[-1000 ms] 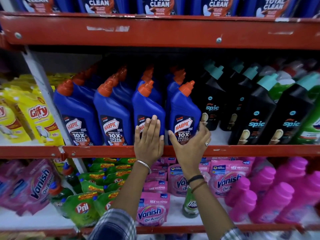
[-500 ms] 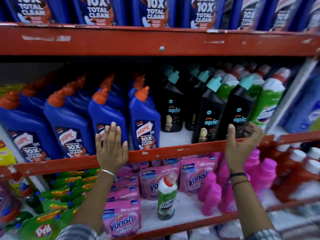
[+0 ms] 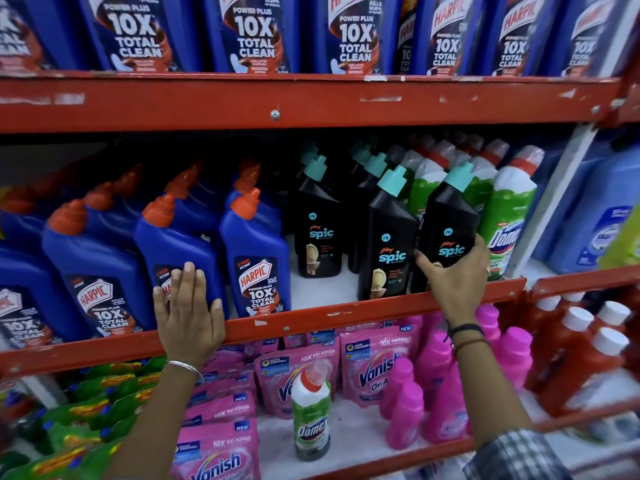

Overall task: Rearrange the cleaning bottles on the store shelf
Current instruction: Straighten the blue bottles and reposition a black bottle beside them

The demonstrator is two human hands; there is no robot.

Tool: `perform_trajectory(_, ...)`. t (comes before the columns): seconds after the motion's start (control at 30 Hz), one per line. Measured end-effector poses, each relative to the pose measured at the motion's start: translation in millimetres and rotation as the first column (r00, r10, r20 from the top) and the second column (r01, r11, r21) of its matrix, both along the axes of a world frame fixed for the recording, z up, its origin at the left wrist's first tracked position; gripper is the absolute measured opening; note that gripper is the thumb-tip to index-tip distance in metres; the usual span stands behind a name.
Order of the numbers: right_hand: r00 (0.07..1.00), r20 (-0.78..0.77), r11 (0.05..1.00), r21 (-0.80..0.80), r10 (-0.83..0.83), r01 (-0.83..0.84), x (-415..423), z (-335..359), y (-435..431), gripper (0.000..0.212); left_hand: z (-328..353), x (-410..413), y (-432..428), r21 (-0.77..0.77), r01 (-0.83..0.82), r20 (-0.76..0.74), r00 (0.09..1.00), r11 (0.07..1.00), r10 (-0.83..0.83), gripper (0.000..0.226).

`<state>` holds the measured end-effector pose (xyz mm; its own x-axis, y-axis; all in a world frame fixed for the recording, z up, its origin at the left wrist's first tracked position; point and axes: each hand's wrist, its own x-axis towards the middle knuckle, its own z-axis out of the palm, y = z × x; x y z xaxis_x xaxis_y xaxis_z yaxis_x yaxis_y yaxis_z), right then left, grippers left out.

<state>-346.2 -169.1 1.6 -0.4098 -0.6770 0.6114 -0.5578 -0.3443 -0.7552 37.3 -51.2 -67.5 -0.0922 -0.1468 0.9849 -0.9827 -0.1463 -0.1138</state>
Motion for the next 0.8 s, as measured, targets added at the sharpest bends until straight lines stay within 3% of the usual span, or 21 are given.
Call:
perform_trajectory(0.37, 0.988, 0.154, 0.991, -0.129, 0.001, 0.019, 2.1, -1.0, 39.7, 0.098, 0.2, 0.0, 0.0, -0.005, -0.013, -0.001, 1.0, 1.0, 0.013, 0.059)
perform_trajectory(0.57, 0.987, 0.155, 0.969, -0.234, -0.048, 0.084, 24.0, 34.5, 95.5, 0.096, 1.5, 0.4, 1.1, 0.018, -0.002, -0.015, 1.0, 1.0, 0.002, 0.062)
perform_trajectory(0.8, 0.978, 0.128, 0.967, -0.214, 0.165, -0.135, 82.9, 52.6, 119.4, 0.091, 0.2, -0.2, 1.5, 0.037, 0.007, -0.029, 1.0, 0.999, -0.006, 0.059)
